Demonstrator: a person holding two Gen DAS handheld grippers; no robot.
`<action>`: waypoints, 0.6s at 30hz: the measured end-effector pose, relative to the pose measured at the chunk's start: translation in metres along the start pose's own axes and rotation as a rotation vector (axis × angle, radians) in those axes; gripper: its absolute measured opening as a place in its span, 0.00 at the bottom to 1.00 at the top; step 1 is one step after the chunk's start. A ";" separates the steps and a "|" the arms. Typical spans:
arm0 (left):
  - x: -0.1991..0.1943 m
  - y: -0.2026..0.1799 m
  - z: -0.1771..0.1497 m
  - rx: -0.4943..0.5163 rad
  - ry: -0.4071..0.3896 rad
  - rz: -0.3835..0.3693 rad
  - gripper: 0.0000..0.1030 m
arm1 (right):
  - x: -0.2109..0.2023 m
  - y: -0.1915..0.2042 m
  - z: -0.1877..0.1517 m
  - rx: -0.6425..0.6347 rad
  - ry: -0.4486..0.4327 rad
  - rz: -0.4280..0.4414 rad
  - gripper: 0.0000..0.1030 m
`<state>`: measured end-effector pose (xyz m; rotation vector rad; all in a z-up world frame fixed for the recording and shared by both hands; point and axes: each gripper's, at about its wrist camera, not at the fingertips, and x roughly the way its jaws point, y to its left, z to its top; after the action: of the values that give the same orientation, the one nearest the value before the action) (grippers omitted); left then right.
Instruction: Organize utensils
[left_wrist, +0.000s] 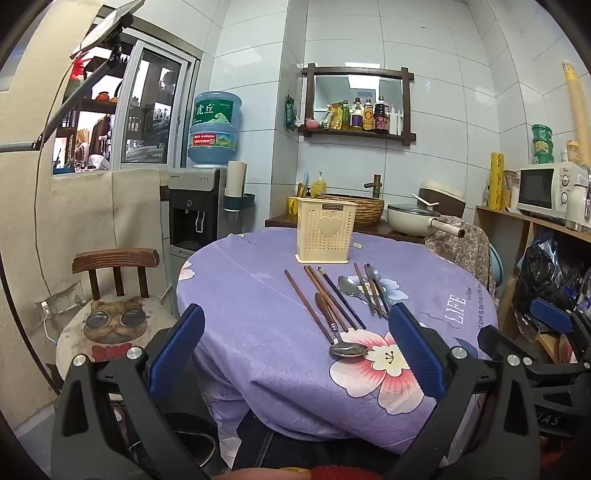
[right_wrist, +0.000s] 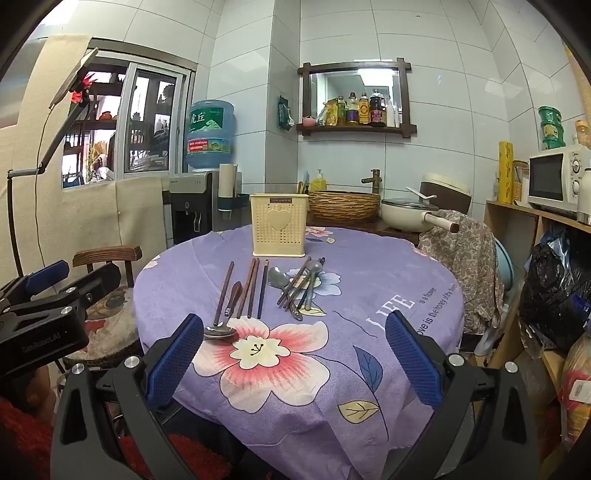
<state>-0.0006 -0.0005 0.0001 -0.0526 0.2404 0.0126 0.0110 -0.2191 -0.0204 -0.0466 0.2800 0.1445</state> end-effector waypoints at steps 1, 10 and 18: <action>0.000 0.000 0.000 0.001 0.001 0.001 0.95 | 0.000 0.000 0.000 0.002 -0.003 0.002 0.94; 0.001 0.000 0.000 -0.003 0.005 -0.001 0.95 | -0.001 -0.001 -0.001 0.003 -0.006 0.001 0.94; 0.002 0.000 -0.001 -0.002 0.007 -0.002 0.95 | 0.001 -0.001 0.000 0.003 -0.005 0.001 0.94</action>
<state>0.0012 -0.0005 -0.0019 -0.0551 0.2476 0.0106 0.0119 -0.2202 -0.0209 -0.0436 0.2747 0.1452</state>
